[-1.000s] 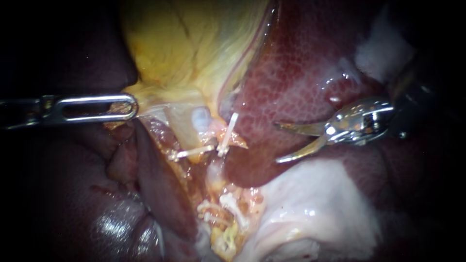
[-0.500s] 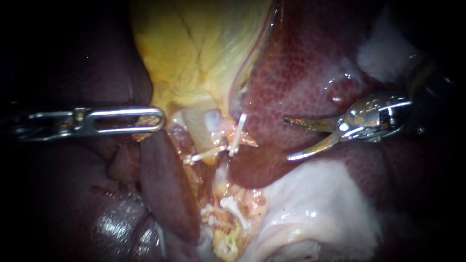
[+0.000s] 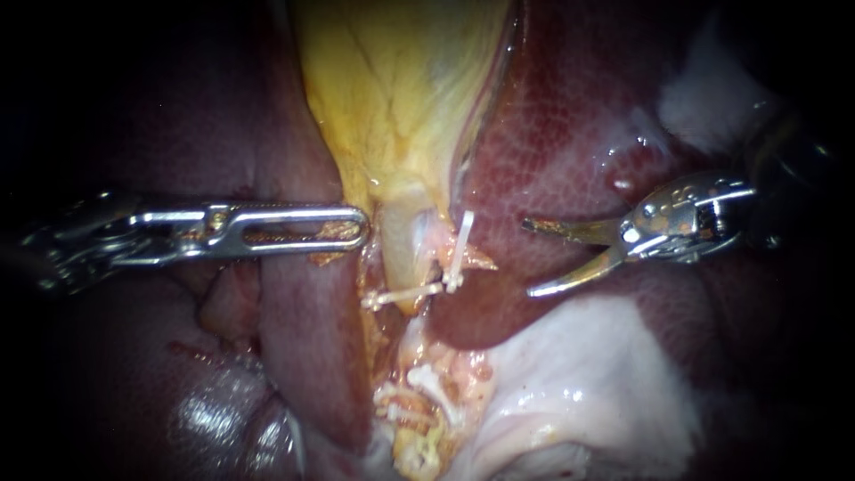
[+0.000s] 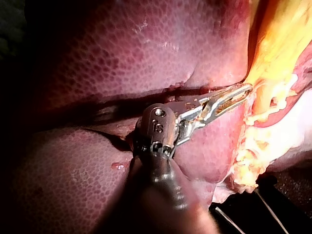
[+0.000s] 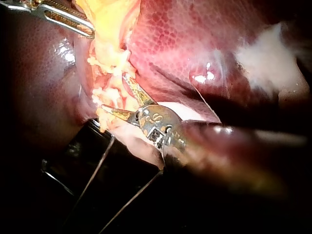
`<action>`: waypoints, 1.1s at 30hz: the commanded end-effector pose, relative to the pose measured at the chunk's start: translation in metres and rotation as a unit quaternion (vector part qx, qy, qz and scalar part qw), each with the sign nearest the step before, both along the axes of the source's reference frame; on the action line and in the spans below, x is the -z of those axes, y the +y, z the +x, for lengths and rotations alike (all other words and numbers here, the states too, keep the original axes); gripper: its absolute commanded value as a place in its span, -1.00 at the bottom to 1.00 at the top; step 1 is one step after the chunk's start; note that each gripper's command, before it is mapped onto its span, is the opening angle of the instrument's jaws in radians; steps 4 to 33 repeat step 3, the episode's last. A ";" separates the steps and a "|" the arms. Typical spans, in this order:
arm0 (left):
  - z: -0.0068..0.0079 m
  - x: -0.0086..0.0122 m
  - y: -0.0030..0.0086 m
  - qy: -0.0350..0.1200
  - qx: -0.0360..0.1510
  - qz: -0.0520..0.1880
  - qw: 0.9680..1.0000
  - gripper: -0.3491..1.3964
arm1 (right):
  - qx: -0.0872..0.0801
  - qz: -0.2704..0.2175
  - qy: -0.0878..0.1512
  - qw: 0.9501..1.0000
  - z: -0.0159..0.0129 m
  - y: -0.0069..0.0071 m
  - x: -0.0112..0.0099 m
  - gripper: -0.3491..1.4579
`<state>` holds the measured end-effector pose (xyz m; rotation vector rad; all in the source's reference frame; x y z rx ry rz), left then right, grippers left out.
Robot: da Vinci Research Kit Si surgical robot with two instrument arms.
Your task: Go back from the cut right tube
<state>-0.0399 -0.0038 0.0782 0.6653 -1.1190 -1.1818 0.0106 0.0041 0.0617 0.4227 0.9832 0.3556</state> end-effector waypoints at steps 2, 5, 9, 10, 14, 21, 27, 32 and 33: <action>0.0001 0.0002 0.0000 0.000 0.000 0.000 1.000 -1.00 | 0.001 0.001 0.001 1.000 0.0000 0.0000 0.0000 0.97; 0.0002 0.0003 0.0001 -0.001 -0.001 0.001 1.000 -1.00 | 0.002 0.001 0.001 1.000 0.0001 -0.0002 -0.0001 0.97; 0.0002 0.0003 0.0001 -0.001 -0.001 0.001 1.000 -1.00 | 0.002 0.001 0.001 1.000 0.0001 -0.0002 -0.0001 0.97; 0.0002 0.0003 0.0001 -0.001 -0.001 0.001 1.000 -1.00 | 0.002 0.001 0.001 1.000 0.0001 -0.0002 -0.0001 0.97; 0.0002 0.0003 0.0001 -0.001 -0.001 0.001 1.000 -1.00 | 0.002 0.001 0.001 1.000 0.0001 -0.0002 -0.0001 0.97; 0.0002 0.0003 0.0001 -0.001 -0.001 0.001 1.000 -1.00 | 0.002 0.001 0.001 1.000 0.0001 -0.0002 -0.0001 0.97; 0.0002 0.0003 0.0001 -0.001 -0.001 0.001 1.000 -1.00 | 0.002 0.001 0.001 1.000 0.0001 -0.0002 -0.0001 0.97; 0.0002 0.0003 0.0001 -0.001 -0.001 0.001 1.000 -1.00 | 0.002 0.001 0.001 1.000 0.0001 -0.0002 -0.0001 0.97; 0.0002 0.0003 0.0001 -0.001 -0.001 0.001 1.000 -1.00 | 0.002 0.001 0.001 1.000 0.0001 -0.0002 -0.0001 0.97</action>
